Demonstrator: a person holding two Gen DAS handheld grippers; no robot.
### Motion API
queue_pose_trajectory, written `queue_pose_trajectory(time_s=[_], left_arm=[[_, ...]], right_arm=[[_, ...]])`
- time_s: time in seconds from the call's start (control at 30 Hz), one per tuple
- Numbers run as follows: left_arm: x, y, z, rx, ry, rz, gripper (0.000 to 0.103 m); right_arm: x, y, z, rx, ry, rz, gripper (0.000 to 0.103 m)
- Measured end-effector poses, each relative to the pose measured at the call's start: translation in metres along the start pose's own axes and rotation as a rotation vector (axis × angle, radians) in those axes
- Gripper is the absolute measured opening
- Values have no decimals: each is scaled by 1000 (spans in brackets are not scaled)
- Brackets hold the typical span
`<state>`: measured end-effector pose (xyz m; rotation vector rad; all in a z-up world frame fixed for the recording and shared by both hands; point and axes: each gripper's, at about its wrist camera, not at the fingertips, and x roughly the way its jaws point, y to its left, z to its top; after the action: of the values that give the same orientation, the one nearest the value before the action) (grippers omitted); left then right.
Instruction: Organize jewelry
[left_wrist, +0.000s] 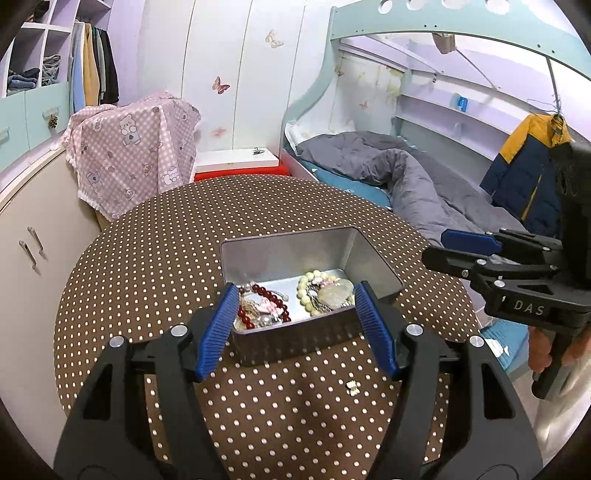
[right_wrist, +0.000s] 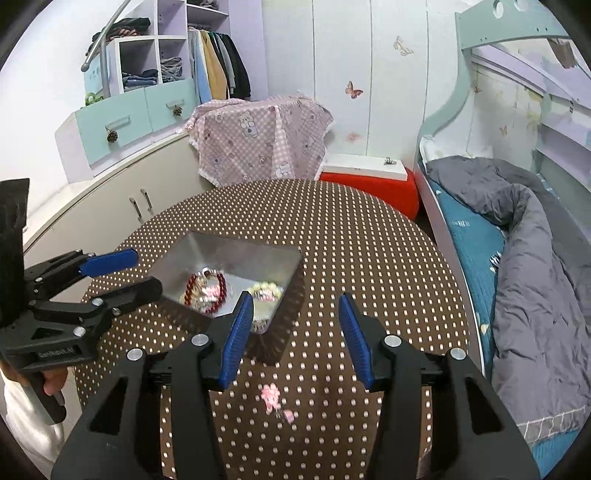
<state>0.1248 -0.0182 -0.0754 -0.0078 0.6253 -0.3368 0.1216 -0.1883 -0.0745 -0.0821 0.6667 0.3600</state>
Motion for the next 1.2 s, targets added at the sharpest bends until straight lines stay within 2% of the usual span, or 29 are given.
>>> queue_pose_trajectory(time_s=[0.4,0.6,0.7,0.8,0.9,1.1,1.2], left_arm=[[-7,-14,-34,-11,45,-50,65],[-2,-19,-51,-21,80,-83,65],[2,-23,-57,-20,97,-98,65],[5,-26,-61,-16,108,-116,64],[12,-29,-64,-14,129,-137,52],[28,-34,-70,-6,172,-138,36],[33,-33,-70,-11,185,-134,32]], right_arm=[[9,-4,-48,37,115,18,45],[21,6,-65,13,168,37,33],[31,10,-72,1,201,30,19],[29,14,-74,-20,191,15,11],[25,11,-75,-7,188,10,10],[16,5,-74,8,172,-1,10],[15,3,-73,17,164,-4,10]])
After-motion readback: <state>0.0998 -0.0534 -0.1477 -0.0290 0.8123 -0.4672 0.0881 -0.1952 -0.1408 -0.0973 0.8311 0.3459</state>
